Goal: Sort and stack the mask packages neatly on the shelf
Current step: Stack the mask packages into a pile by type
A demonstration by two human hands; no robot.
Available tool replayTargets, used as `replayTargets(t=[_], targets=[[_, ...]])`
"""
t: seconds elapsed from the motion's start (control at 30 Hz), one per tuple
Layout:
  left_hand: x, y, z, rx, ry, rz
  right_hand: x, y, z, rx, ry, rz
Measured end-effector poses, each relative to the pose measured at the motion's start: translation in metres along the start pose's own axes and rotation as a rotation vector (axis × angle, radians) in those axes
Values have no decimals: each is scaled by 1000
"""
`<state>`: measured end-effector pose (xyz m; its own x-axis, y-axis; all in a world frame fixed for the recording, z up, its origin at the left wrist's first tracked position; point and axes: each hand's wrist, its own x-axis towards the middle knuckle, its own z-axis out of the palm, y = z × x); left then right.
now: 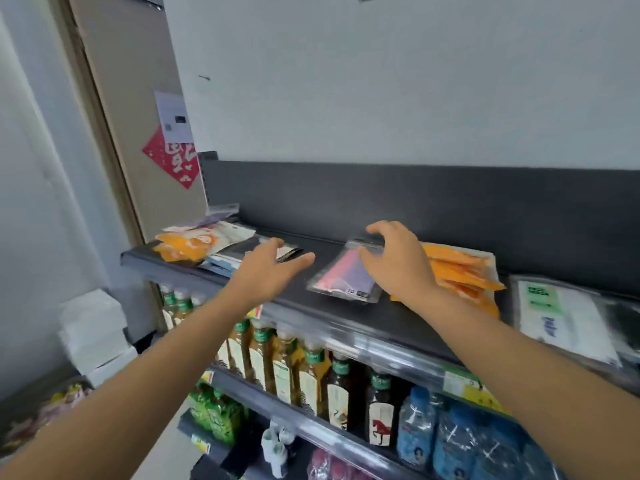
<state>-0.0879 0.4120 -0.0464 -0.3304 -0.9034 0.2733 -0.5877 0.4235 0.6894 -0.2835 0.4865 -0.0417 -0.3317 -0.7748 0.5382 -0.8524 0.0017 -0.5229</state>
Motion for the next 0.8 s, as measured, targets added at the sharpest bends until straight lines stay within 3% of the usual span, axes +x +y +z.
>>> replayTargets(t=[0.23, 0.43, 0.8], targets=[[31, -117, -102, 36, 60, -91, 35, -92, 110, 276, -122, 116], [74, -209, -171, 13, 111, -150, 77, -156, 193, 566, -199, 416], [186, -294, -182, 50, 56, -135, 167, -174, 291, 793, -387, 838]])
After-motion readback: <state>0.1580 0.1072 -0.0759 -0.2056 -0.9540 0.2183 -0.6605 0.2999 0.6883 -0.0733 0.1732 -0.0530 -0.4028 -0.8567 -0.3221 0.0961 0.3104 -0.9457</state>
